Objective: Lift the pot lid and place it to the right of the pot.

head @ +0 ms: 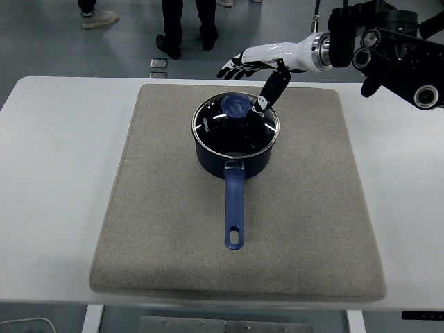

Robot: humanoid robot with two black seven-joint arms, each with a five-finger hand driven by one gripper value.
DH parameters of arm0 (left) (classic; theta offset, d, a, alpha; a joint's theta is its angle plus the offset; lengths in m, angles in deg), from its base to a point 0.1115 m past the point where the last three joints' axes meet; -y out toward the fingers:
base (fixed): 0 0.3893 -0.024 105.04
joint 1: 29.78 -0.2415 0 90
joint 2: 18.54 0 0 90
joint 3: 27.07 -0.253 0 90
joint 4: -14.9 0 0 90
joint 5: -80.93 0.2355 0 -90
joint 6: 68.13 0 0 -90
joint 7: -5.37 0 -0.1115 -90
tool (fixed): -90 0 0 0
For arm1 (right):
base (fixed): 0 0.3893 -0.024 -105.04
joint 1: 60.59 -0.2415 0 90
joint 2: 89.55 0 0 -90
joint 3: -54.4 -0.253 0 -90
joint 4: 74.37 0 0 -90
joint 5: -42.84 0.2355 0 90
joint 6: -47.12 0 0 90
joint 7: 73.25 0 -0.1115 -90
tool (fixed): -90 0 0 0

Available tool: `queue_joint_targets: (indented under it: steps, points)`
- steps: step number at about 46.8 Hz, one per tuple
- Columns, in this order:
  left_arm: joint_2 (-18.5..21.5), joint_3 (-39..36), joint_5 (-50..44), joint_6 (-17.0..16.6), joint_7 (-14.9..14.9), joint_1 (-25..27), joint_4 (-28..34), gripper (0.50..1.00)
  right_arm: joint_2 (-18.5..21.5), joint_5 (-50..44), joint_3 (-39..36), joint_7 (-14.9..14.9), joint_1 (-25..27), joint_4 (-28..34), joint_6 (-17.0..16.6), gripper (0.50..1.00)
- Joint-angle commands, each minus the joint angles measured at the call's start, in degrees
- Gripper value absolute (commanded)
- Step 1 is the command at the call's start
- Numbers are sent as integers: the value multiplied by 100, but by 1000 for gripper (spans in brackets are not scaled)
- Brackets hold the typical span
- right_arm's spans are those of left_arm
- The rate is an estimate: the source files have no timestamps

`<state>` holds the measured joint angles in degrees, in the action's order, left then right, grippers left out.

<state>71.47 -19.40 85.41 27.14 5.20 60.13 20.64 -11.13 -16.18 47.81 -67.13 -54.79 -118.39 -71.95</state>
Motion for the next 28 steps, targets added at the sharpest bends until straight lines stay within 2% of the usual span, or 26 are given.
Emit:
queue_joint_targets:
  steps: [1, 9, 15, 28]
  points:
    - [0, 7, 0, 0, 0, 0, -3, 1000, 77, -13, -1, -14, 27, -1, 6, 934]
    - [0, 7, 0, 0, 0, 0, -3, 1000, 244, -285, -1, -23, 132, -1, 41, 932]
    - [0, -2, 0, 0, 0, 0, 6, 1000, 235, -312, 8, -23, 176, -1, 244, 930]
    - [0, -2, 0, 0, 0, 0, -3, 1000, 226, -408, 8, -23, 176, 8, 244, 921]
